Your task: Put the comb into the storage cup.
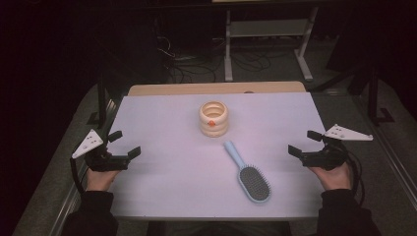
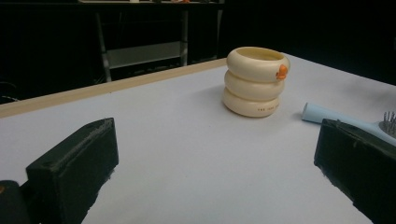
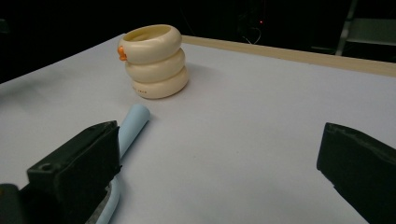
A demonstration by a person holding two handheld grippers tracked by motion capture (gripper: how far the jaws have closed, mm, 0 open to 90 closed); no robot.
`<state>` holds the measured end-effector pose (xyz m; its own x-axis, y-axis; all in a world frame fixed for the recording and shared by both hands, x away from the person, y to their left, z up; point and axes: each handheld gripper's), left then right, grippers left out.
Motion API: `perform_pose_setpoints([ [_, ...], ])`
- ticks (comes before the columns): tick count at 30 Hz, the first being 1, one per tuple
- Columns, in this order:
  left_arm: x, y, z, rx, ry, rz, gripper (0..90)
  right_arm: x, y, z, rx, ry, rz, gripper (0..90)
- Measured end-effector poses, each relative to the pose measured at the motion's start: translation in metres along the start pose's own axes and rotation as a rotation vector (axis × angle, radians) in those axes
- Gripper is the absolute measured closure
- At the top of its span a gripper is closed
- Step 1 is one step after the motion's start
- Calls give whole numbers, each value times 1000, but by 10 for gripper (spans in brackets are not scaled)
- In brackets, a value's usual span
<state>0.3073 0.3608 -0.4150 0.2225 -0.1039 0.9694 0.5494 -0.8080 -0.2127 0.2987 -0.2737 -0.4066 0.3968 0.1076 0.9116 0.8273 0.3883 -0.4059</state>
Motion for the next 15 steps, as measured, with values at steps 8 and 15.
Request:
perform_pose_setpoints([
  [8,-1,-1,-1,-4,-6,-9,0,4,-5,1,2,-12,-16,0],
  [15,-1,0,-2,-1,1,-4,0,5,-8,-1,12,5,-20,0],
])
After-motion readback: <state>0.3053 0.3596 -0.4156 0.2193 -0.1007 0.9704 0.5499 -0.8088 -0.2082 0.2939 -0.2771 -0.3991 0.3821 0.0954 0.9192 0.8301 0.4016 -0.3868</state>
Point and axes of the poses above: each handheld gripper's, and its own axes: y roughly forward along the jaws, x roughly out of its top, z roughly to its left, and after that the axes turned 14 degrees about -x, right-handed
